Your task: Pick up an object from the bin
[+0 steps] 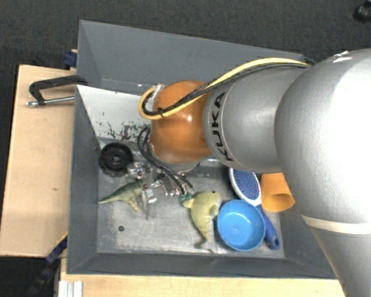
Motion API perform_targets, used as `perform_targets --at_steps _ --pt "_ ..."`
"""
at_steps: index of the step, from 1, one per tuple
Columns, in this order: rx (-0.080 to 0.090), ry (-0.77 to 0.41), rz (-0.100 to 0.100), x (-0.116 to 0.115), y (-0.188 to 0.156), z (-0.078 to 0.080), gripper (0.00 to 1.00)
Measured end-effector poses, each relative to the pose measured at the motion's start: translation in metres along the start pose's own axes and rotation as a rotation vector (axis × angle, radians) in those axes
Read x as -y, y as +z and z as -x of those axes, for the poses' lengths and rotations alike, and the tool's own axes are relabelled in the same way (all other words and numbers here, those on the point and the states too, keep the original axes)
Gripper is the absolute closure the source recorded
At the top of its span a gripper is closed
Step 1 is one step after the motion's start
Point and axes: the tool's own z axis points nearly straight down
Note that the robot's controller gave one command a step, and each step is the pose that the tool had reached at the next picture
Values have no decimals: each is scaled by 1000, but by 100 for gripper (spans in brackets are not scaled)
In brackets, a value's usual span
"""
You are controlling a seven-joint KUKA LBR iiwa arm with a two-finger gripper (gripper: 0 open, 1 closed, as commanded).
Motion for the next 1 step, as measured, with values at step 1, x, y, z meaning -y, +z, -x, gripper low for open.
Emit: perform_targets --at_steps 1 --pt "8 -25 -3 6 -134 8 100"
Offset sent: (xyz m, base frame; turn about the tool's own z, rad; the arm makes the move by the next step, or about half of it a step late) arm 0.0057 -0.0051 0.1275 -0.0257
